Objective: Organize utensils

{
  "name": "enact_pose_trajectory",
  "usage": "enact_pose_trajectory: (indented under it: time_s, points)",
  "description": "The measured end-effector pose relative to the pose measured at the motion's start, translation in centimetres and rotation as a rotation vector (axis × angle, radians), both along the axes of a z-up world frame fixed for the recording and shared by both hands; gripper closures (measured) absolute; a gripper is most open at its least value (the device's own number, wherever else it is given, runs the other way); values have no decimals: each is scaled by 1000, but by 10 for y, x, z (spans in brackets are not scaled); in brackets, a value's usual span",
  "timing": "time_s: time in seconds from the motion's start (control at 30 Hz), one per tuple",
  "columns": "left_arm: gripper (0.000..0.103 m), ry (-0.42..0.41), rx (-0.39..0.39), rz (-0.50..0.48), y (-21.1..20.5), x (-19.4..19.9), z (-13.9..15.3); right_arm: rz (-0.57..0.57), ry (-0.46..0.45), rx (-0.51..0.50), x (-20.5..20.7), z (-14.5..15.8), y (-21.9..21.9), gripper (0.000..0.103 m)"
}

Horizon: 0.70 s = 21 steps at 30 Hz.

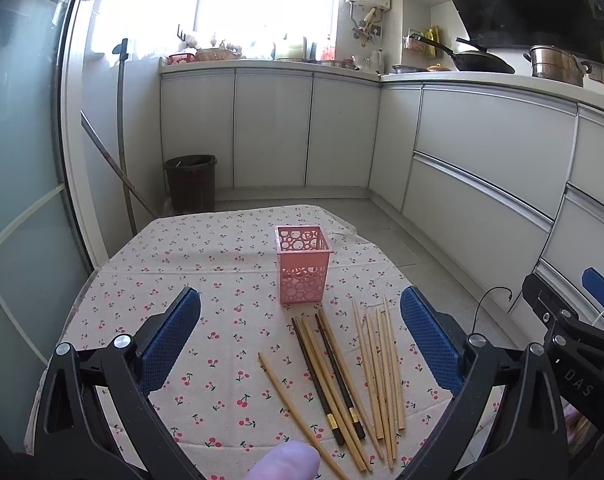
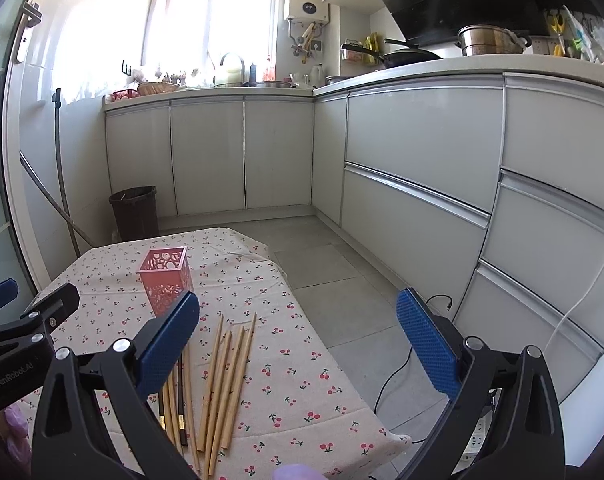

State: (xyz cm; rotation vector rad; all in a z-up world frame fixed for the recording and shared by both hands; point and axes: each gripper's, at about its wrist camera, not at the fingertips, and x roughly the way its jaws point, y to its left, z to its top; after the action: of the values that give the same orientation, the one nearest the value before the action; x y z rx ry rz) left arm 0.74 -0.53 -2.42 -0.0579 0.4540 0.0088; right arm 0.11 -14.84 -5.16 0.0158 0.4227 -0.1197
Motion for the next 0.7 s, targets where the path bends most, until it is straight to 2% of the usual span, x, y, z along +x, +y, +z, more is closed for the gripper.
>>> enact_pose_trajectory:
  time_s: [0.7]
  points:
    - [7, 18, 5, 1, 4, 8, 1, 0, 10, 0, 1, 0, 0, 7]
